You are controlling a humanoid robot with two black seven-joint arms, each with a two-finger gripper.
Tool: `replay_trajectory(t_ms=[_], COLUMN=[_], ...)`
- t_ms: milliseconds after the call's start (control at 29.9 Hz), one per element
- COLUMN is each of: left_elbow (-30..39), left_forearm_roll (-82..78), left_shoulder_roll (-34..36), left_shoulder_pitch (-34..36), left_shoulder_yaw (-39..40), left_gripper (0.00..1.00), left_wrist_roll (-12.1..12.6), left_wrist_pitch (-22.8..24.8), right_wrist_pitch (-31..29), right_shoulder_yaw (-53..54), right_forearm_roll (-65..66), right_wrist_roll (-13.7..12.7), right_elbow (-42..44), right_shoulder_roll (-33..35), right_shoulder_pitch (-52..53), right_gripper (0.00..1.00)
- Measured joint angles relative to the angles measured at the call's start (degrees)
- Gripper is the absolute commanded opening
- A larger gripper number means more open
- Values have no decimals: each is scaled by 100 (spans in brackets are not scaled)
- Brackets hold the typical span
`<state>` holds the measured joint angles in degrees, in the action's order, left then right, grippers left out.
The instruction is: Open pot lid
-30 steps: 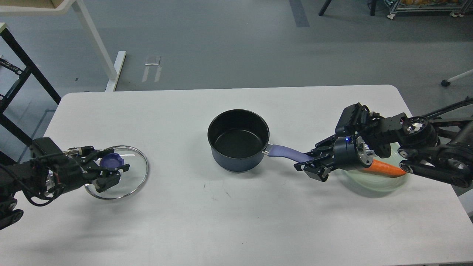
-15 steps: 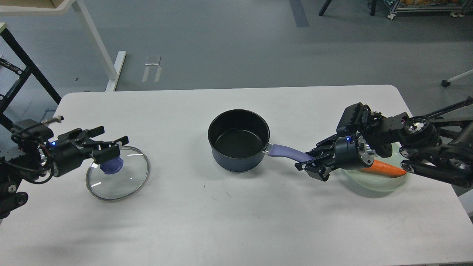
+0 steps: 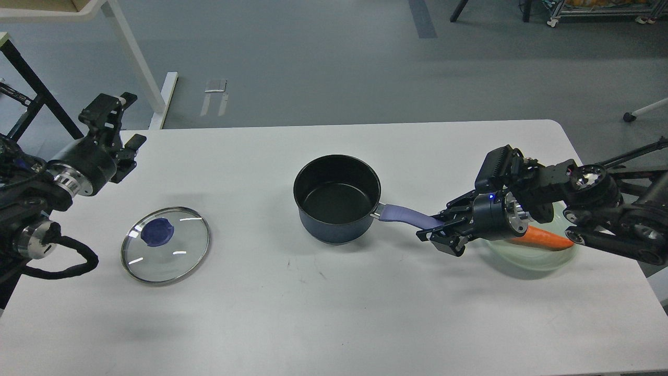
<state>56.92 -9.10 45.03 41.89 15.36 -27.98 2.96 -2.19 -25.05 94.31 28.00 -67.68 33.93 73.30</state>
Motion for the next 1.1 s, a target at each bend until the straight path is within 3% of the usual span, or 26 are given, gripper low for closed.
replay_trajectory(t_ms=[134,201,469,669,904,1105], left_elbow=[-399,-458,-473,-466,-462,-471], left_forearm_roll=[450,587,665,659,596,585], left_shoulder_roll=[-289,-348,-373,-527,-729,-802], left_shoulder_pitch=[-228,-330,-486,-608,-729,-892], left_shoulder_yaw=[598,763,904,1244,1448,1566], left_gripper=[99,99,99,99,99,99], left_wrist_roll=[0,-1,-2,-3,-3,-3], left_wrist_pitch=[786,1059,1202,1124,891,859], right_wrist_pitch=[0,3,8,72,422,510], right_shoulder_yaw=[6,30,669,1602,2715,3672], right_forearm_roll=[-6,-26,-1137,-3640,-7061,-8884], right_wrist_roll=[0,1,0,0,-1,-1], right_elbow=[-12,-31,-281,-212,-139,-32], right_shoulder_roll=[30,95,878,1366,1312,885], right_shoulder_pitch=[0,17,163,-319,-1600,-2636], right_gripper=[79,99,100,100,100,100])
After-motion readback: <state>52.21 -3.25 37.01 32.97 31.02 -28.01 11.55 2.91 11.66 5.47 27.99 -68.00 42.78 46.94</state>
